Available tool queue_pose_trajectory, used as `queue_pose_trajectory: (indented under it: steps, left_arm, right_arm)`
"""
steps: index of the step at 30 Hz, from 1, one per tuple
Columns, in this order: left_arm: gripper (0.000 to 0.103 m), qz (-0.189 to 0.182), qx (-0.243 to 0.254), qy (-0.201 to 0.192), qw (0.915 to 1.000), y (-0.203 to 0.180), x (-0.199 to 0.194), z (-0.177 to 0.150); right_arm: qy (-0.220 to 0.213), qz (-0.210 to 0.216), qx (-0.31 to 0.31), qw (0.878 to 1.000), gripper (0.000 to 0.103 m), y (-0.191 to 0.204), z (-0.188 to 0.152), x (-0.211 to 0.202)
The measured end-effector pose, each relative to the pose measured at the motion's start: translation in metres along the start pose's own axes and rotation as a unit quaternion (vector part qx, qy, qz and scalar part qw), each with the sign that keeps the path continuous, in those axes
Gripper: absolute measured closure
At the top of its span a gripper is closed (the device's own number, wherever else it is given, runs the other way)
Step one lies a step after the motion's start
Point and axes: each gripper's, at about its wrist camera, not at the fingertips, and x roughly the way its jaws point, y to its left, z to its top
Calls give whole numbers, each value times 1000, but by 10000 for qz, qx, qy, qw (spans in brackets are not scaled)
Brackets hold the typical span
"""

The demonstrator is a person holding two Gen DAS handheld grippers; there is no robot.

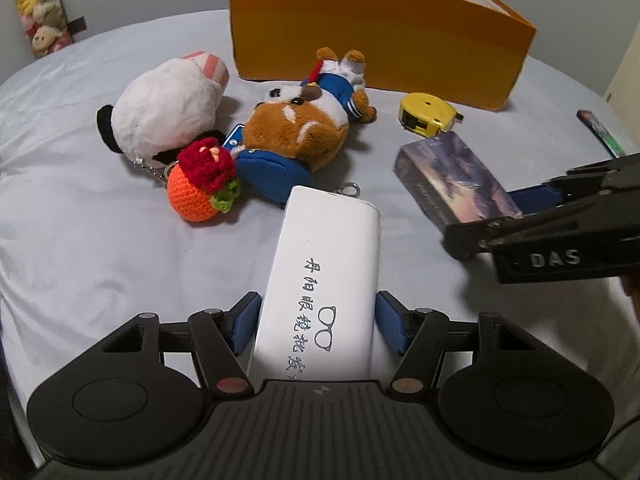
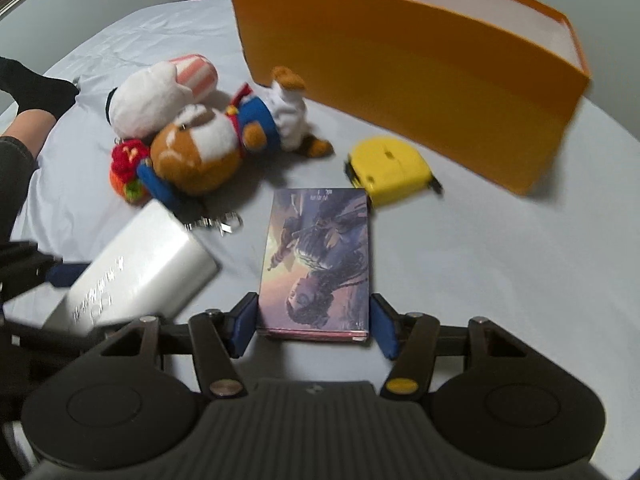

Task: Organize objects
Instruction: 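Grasp the photo card box with the right gripper while the left gripper holds the case, then carry the glasses case and card box into the orange box and release them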

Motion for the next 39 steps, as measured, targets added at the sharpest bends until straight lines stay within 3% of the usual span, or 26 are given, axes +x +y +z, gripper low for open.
queue_pose_trajectory:
  steps: [13,19,20,26,39]
  left_arm:
    - [29,25,140,-49,9999,-3,-8,-10]
    - [29,256,515,77,9983,-14,-7,-17]
    - [34,259,558,53,9981,-14,-8,-19]
    - [34,66,301,-8,9995,-8,-13,-21]
    - [34,-85,344,-306,9989,-17,-32,1]
  right_arm:
    - [-181,-89,66,9998,37,2,10,1]
    - [-110,-117,24,9999,39,3,8,6]
    - [-108,-142,7,9998,41,3,7,7]
    - [-146,-74,19,9999,43,-1,6,0]
    - [-368,90,307,9988,44,-17,7,-30]
